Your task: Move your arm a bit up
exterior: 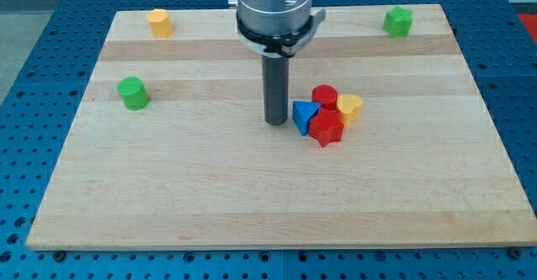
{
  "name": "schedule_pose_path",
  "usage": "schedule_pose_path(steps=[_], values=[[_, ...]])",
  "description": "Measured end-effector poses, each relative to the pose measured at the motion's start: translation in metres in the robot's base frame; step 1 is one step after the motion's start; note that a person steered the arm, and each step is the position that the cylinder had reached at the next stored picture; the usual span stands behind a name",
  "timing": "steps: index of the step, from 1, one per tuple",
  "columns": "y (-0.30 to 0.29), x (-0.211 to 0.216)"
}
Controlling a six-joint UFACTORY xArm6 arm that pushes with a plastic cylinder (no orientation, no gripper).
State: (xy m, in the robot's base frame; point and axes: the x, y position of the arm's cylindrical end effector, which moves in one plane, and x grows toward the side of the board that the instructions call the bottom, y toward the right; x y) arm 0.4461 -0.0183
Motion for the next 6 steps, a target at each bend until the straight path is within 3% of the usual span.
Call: schedule_pose_path(steps=[3, 6], values=[[-0.174, 0.017], [-0.188, 0.017]])
